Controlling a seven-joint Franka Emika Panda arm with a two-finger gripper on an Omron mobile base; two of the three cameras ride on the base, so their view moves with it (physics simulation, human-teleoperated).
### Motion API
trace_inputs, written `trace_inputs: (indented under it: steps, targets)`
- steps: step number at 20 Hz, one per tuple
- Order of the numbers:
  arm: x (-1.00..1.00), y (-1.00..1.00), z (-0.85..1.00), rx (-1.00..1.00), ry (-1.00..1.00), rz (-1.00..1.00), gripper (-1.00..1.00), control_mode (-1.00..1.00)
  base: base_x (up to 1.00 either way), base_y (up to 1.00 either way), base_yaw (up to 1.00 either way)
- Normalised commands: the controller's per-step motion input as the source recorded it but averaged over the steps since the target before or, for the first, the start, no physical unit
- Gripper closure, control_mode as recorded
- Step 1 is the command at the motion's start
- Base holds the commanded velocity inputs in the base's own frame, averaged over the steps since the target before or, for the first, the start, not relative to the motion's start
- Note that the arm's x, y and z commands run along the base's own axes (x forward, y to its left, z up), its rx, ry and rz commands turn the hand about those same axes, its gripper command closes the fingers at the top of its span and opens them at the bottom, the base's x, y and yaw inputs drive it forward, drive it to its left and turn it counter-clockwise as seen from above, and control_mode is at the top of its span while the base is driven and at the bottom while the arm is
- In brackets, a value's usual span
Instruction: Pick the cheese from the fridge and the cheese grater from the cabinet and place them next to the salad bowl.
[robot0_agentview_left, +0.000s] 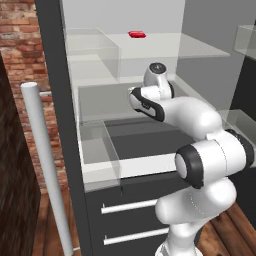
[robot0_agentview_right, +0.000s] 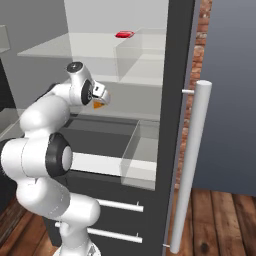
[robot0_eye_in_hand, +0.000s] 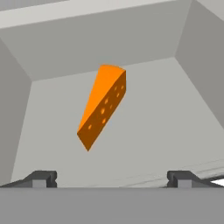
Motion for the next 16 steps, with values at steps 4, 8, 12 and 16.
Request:
trace_inputs:
  steps: [4,8,12,16]
  targets:
    - [0.19,0.0,0.0,0.0,0.0,0.0,-1.0,-1.0,0.0,0.0,0.0]
    - [0.18,0.0,0.0,0.0,0.0,0.0,-1.0,-1.0,0.0,0.0,0.0]
    - [0.18,0.0,-0.03,0.0,0.0,0.0,-1.0,-1.0,0.0,0.0,0.0]
    - [0.15,0.0,-0.13,0.01,0.0,0.01,-1.0,-1.0,0.0,0.0,0.0]
